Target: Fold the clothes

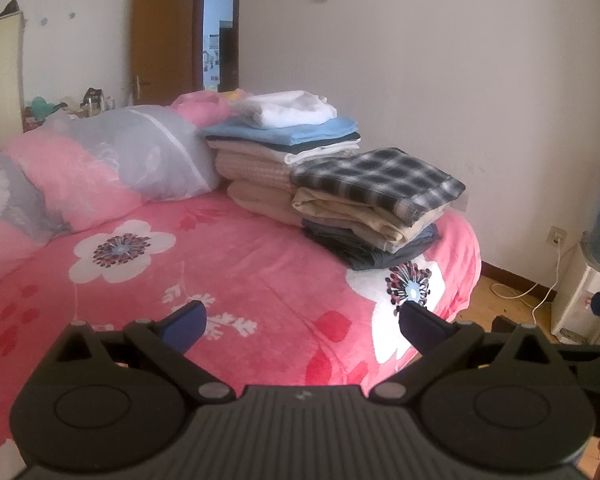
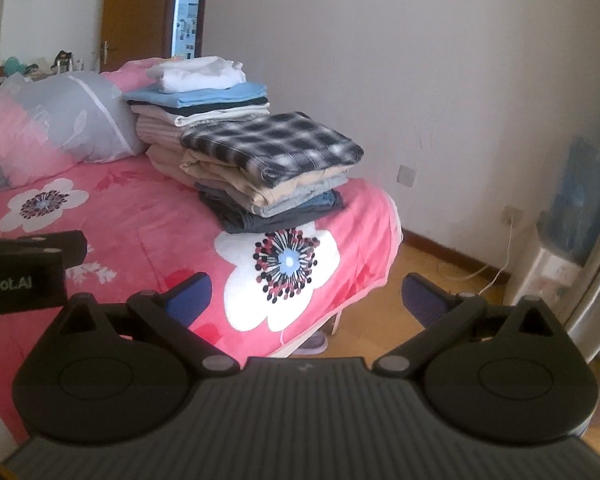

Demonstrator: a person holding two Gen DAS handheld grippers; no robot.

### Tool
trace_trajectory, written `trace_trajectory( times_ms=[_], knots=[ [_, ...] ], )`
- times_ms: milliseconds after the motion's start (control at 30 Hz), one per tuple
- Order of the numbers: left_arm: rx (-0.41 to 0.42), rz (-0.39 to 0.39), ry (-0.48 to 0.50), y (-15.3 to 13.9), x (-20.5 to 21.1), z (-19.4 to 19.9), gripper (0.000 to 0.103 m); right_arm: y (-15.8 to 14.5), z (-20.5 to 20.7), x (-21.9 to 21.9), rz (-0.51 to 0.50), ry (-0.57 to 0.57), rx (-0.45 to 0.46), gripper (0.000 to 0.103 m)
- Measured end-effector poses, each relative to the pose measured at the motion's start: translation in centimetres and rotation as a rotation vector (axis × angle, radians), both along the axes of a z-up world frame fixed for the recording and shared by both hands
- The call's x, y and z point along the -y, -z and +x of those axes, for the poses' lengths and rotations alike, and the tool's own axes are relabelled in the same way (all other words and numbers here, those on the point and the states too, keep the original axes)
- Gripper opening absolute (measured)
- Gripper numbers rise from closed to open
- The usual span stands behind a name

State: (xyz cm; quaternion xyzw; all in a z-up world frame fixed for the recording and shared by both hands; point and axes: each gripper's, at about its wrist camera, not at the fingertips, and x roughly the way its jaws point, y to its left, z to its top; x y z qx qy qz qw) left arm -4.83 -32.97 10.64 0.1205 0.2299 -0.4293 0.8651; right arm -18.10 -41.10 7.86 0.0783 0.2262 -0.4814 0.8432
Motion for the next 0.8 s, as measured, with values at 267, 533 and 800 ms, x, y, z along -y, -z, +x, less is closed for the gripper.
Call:
trace_trajectory(
  times_ms=[267,533,800],
  knots=[
    [0.009,-0.002,-0.021,-0.1,-0.4,0.5,0.103,-0.4,0.4,-0.3,-0.022,-0.003,-0.013,0.102],
    [0.01,-0.002,-0.032,-0.2,-0.7,0.9,0.103,-0.7,0.3,-0.3,-0.031,0.005,-0.003,0.102],
    [0.013,0.0,-0.047,-0.2,-0.9,1.3,0.103,-0.9,0.5,-0.6,-0.043,-0.005,-0.009,0.102]
  ],
)
